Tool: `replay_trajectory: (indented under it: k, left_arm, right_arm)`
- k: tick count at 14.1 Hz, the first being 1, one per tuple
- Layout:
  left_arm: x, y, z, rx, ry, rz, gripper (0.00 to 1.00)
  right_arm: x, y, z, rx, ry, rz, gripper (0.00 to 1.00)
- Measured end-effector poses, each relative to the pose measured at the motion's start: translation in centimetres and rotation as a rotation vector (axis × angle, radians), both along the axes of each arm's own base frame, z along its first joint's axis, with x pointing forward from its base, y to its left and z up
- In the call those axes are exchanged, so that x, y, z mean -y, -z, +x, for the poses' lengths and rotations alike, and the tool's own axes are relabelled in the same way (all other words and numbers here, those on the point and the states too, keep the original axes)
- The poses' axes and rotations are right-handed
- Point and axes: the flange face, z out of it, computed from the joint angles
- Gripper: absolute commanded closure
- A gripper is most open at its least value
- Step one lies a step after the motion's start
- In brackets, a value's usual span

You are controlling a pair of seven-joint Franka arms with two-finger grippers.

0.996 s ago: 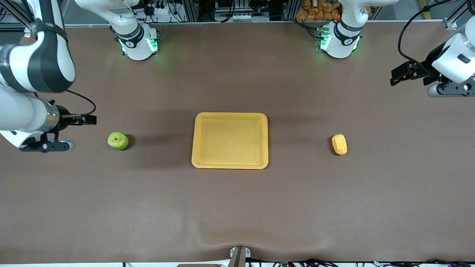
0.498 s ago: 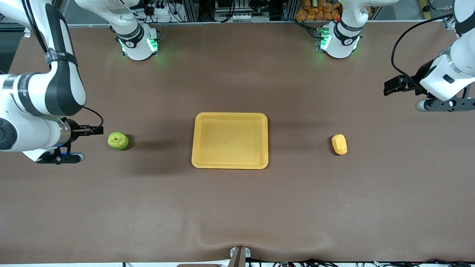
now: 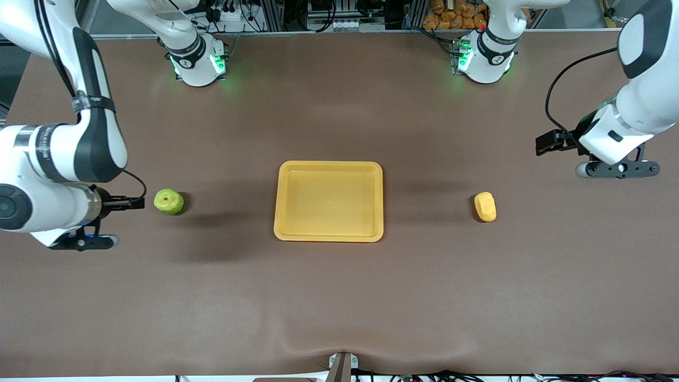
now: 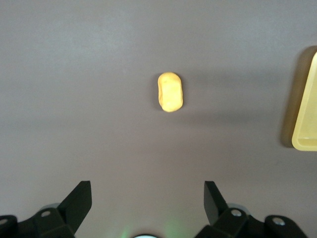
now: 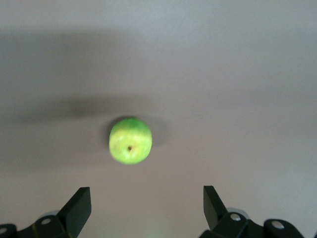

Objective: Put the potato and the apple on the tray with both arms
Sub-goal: 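Move the right gripper to the apple while the left gripper approaches the potato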

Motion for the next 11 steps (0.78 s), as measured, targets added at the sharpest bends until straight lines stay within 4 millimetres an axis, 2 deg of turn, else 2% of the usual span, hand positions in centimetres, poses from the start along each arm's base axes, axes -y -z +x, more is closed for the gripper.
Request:
replay_trajectory:
  k: [3, 7, 9, 11]
  left_arm:
    - [0.1, 2.7, 0.5, 0.008, -0.003, -0.001, 0.00]
    - [0.5, 5.9, 0.9, 0.023, -0.053, 0.001, 0.00]
    - [0.8, 7.3, 1.1, 0.030, -0.077, 0.002, 0.00]
    - [0.9, 8.7, 1.3, 0.041, -0.087, 0.000, 0.00]
  right_arm:
    - [2.7, 1.8, 0.8, 0.033, 0.070, 0.067, 0.00]
    - [5.7, 2.7, 0.7, 0.033, 0.182, 0.182, 0.00]
    - [5.3, 3.3, 0.6, 0.019, 0.181, 0.190, 0.00]
    - [3.7, 4.7, 0.9, 0.014, 0.171, 0.216, 0.00]
